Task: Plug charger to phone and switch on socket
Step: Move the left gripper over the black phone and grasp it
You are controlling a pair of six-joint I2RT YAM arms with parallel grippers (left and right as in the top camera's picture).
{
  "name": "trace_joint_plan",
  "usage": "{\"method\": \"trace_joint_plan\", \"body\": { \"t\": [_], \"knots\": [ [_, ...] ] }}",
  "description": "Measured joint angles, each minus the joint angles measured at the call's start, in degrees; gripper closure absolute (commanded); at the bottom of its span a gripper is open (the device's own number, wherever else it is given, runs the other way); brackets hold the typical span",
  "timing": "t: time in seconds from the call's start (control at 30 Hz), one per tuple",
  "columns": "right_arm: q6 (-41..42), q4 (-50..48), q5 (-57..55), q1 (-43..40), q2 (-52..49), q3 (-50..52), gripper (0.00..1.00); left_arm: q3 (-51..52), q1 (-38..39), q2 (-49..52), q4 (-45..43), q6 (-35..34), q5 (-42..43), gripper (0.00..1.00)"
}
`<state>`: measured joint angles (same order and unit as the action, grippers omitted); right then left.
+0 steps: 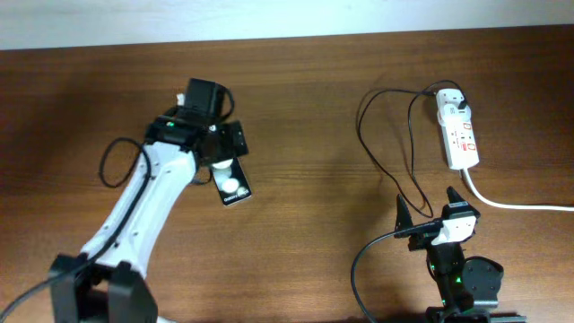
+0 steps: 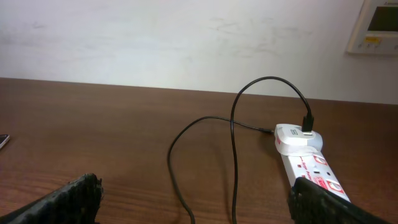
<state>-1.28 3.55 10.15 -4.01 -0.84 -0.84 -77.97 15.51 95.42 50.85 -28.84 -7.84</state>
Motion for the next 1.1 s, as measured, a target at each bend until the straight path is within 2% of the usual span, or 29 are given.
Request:
{"method": "trace_joint_plan", "body": {
  "t": [0.13,0.4,0.83,0.97,1.1],
  "knots": [
    [-0.02,0.0,0.0,0.0,0.0,0.0,0.01,0.0,-0.15,4.13,0.35,-4.37,-0.94,0.01],
    [-0.02,0.0,0.0,0.0,0.0,0.0,0.01,-0.04,-0.15,13.6,-2.23,-5.51,0.94,0.01],
    [0.0,0.0,0.0,0.0,0.0,0.0,0.01,0.04,-0.15,18.08,-5.25,-4.94,2.05,0.01],
    [-0.02,0.0,0.02,0.0,0.0,0.0,0.01,2.78,-0.83,18.08,-10.14,-4.59,3.82,0.01],
    [-0.07,0.0,0.02,0.0,0.0,0.0,0.01,4.63,-2.89,18.08,-11.17,-4.57,5.2,0.01]
  ]
}}
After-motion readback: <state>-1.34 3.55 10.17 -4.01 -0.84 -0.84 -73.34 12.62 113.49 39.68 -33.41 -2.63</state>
